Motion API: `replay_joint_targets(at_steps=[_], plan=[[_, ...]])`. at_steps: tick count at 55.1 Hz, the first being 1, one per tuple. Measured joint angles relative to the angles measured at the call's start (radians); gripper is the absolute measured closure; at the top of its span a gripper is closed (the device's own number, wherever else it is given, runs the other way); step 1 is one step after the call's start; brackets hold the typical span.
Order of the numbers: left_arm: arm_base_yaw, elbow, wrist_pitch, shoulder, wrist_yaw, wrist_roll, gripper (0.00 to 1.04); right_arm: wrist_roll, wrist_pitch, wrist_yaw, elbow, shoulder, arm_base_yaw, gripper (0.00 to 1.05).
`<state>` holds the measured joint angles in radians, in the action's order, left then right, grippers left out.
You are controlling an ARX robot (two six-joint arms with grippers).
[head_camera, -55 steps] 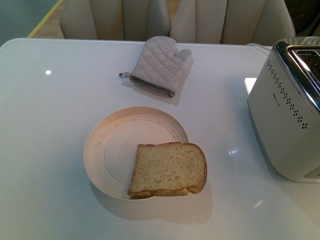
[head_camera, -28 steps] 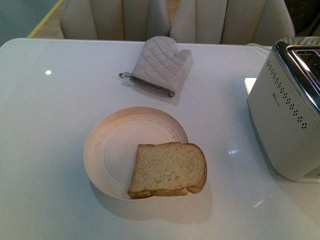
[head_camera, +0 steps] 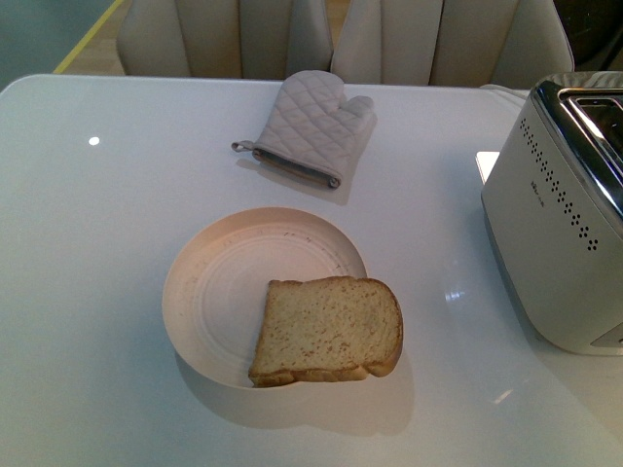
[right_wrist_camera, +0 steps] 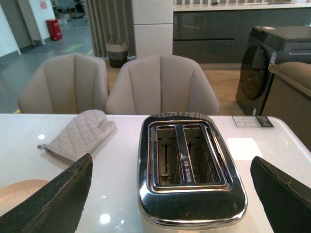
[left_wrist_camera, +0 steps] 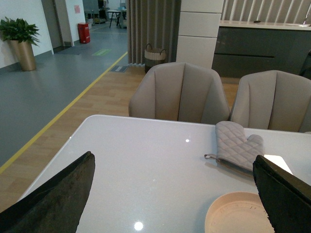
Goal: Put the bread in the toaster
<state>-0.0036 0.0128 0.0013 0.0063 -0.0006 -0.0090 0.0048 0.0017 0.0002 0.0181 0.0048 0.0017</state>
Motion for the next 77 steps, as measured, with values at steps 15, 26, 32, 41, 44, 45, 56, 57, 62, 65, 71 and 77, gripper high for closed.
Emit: replay_joint_targets(at_steps=[15,26,32,41,44,45,56,57,62,65,71,77], plan=[[0.0,0.0,0.0,-0.001,0.0,0.0,0.07,0.087,-0.282,0.409,0.099,0.198,0.177,0.09],[0.0,0.0,0.0,-0.001,0.0,0.0,0.07,0.137,-0.121,0.371,0.192,0.431,0.238,0.09],[0.0,0.0,0.0,-0.001,0.0,0.001,0.07,0.186,0.046,0.32,0.292,0.742,0.316,0.09],[0.0,0.0,0.0,-0.001,0.0,0.001,0.07,0.27,0.188,0.211,0.442,1.102,0.39,0.09],[0.0,0.0,0.0,-0.001,0.0,0.0,0.07,0.305,0.211,0.172,0.489,1.197,0.401,0.09],[0.0,0.0,0.0,-0.001,0.0,0.0,0.07,0.316,0.224,0.163,0.506,1.235,0.405,0.09],[0.0,0.0,0.0,-0.001,0.0,0.0,0.07,0.424,0.327,0.102,0.638,1.569,0.431,0.09],[0.0,0.0,0.0,-0.001,0.0,0.0,0.07,0.442,0.33,0.09,0.648,1.595,0.432,0.09],[0.0,0.0,0.0,-0.001,0.0,0.001,0.07,0.533,0.354,0.046,0.694,1.752,0.445,0.09],[0.0,0.0,0.0,-0.001,0.0,0.0,0.07,0.581,0.355,0.021,0.711,1.816,0.446,0.09],[0.0,0.0,0.0,-0.001,0.0,0.001,0.07,0.637,0.356,0.002,0.724,1.889,0.446,0.09],[0.0,0.0,0.0,-0.001,0.0,0.001,0.07,0.684,0.357,-0.024,0.734,1.947,0.444,0.09]])
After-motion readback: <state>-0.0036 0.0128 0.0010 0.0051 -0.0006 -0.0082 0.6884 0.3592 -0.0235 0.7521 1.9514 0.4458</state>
